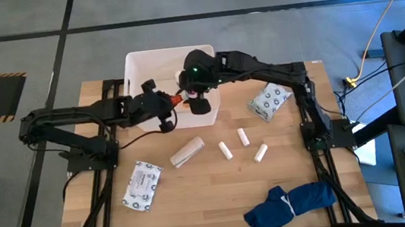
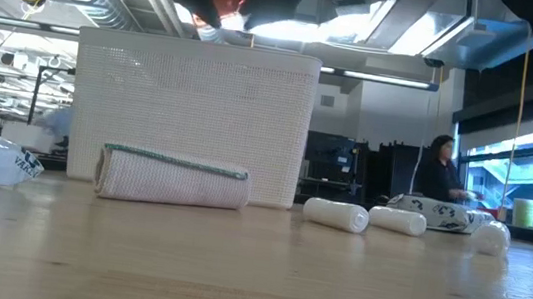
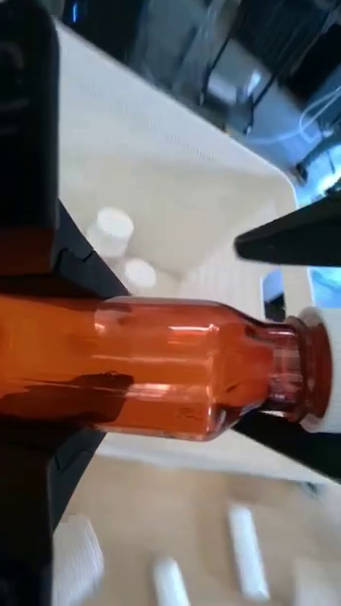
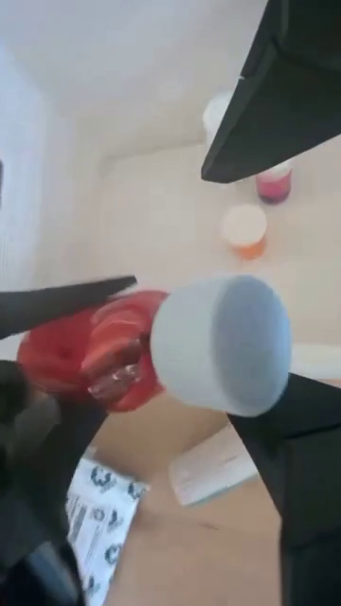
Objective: Pick & place medical supplies in basket/bin
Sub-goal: Put the red medicine bottle into the white bin
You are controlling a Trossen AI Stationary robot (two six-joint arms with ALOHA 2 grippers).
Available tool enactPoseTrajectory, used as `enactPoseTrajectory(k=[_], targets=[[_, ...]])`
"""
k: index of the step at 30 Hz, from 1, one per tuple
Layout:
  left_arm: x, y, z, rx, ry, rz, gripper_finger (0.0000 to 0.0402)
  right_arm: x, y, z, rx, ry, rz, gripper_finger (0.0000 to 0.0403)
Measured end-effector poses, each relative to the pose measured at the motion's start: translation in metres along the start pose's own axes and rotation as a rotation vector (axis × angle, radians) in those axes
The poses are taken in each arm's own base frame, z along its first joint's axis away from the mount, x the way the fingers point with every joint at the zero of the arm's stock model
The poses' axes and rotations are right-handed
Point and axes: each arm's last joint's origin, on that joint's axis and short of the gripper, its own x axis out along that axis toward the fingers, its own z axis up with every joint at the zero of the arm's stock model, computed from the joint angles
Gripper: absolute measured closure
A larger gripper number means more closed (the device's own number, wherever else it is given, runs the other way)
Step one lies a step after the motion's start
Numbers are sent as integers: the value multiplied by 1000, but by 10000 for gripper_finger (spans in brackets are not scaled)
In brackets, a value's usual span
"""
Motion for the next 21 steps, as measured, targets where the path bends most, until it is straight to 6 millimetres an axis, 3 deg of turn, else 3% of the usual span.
enactPoseTrajectory(k=[10, 17, 21], targets=[[-20, 11, 4, -129, -109, -159, 285, -43, 24, 19, -80, -168, 17, 83], [-24, 13, 13, -152, -219, -237, 281, -48, 47, 29, -113, -240, 85, 85], [-24, 13, 14, -142, -230, -248, 282, -49, 51, 28, -86, -232, 96, 109]])
